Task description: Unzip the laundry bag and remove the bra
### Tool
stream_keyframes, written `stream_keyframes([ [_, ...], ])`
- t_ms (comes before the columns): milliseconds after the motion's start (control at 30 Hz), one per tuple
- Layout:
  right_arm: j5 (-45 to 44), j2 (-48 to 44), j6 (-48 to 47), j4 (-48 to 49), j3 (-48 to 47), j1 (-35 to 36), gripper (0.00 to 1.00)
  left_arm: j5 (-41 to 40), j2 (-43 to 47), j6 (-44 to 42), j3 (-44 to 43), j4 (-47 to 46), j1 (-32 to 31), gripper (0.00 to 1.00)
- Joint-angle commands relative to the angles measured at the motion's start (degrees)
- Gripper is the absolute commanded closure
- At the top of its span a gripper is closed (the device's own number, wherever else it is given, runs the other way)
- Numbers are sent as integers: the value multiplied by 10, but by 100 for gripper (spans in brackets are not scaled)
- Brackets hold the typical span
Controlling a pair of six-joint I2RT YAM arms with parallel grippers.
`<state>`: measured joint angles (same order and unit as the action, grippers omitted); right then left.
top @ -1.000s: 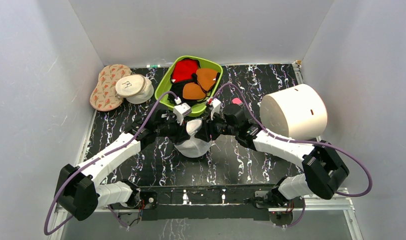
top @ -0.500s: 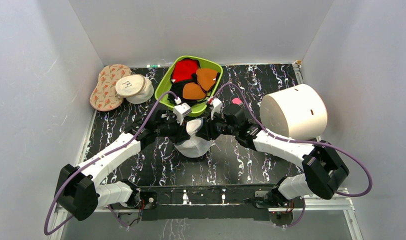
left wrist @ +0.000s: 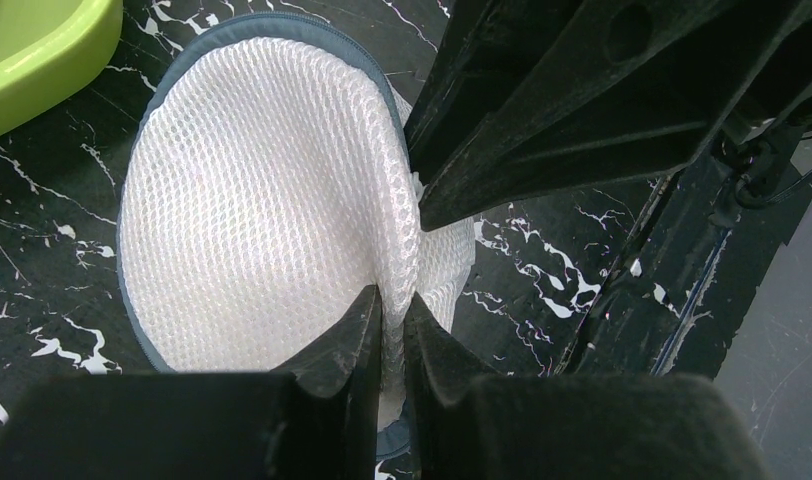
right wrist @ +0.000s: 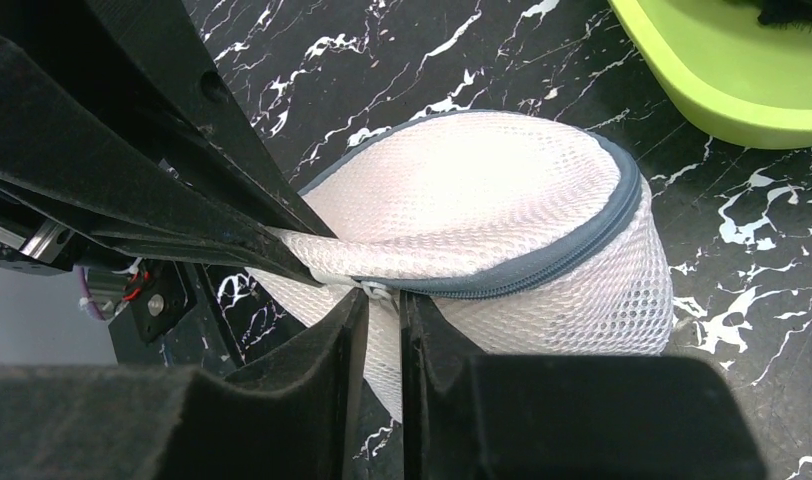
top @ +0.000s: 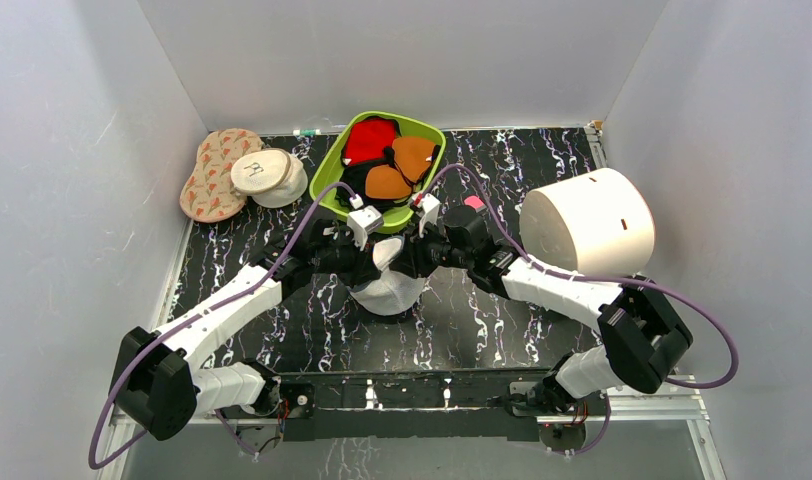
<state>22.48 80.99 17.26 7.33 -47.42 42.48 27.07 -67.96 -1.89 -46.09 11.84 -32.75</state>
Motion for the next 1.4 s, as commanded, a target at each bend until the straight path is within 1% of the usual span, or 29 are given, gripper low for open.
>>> stream_keyframes([
  [0,1,3,1,40,-30,0,85,18,5,5,-19,1,-1,97],
  [267,-61,-16,-15,16,-22,0,94,18,11,6,-18,0,-1,97],
  [400,-88,-24,-19,13,-20,0,96,18,12,5,-18,1,-1,97],
  [533,-153,-30,-26,-3,-22,0,100,17,15,4,-17,1,-2,99],
  [733,-265,-26,-44,-53,-39,-2,100,6,20,3,-16,4,-2,100],
  [800,-287,-22,-48,-63,-45,-7,100,4,22,3,-16,3,-1,100],
  [933,-290,-9,-52,-72,-52,-18,100,2,24,3,-16,3,-1,100],
  [1033,-255,-5,-53,-75,-58,-19,100,2,24,3,-16,3,-1,100],
  [1067,-233,-6,-55,-74,-58,-19,100,4,23,3,-16,4,-2,95],
  [1233,-131,-16,-68,-71,-62,-17,100,20,33,0,-12,-1,-2,57],
  [1300,-114,-24,-63,-67,-59,-13,100,26,39,0,-7,-8,-1,46],
  [1367,-104,-33,-52,-57,-54,-8,100,34,46,0,-4,-14,-1,40],
])
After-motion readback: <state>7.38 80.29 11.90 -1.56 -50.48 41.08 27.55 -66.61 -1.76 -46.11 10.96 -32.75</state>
